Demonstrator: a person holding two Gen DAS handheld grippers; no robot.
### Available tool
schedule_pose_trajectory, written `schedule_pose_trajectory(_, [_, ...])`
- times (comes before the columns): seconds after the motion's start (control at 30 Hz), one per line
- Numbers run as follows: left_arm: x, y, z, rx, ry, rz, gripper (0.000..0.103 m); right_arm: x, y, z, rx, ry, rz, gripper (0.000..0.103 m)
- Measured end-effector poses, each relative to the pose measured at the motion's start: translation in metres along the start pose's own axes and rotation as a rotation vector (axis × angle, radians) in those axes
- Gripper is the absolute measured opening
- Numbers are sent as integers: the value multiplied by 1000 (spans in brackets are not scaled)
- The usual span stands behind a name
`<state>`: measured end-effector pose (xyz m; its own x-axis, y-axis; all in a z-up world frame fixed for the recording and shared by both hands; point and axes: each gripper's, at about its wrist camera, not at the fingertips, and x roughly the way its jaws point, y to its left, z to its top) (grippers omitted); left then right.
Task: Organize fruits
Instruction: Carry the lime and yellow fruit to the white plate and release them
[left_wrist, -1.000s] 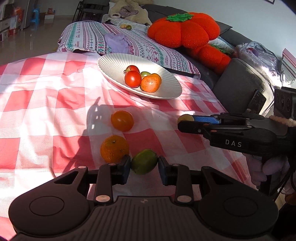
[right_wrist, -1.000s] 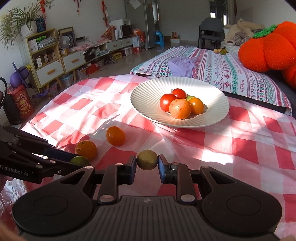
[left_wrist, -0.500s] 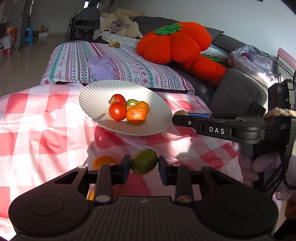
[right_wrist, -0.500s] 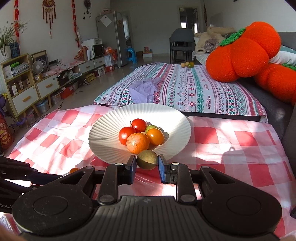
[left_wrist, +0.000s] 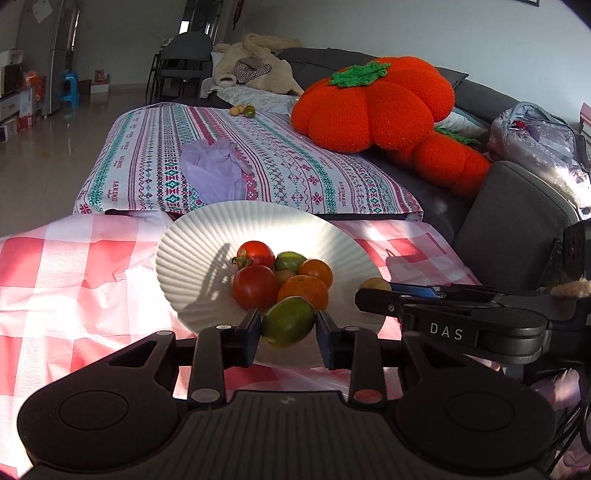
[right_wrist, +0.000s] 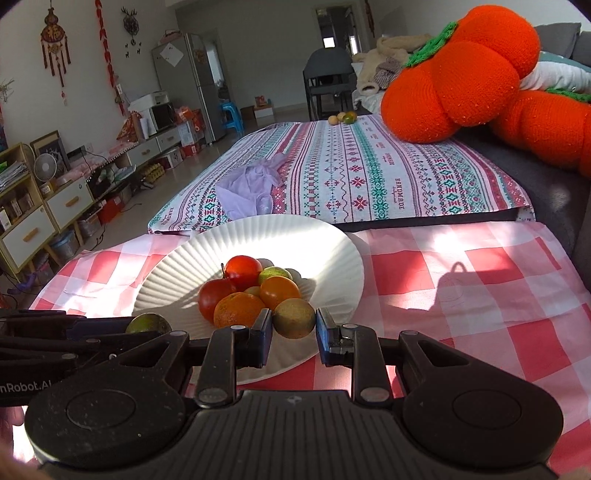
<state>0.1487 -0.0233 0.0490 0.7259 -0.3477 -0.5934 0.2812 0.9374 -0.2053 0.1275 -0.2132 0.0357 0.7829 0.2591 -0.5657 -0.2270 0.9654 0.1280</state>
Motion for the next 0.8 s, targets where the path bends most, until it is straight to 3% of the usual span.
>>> schedule_pose_trajectory(0.6, [26,3,-4,15,13,13,34,1,8,-3,-33,-2,6,23])
schedule_pose_trajectory(0.8, [16,1,-1,14,6,13,46,-6,9,0,-22,-10,1,38])
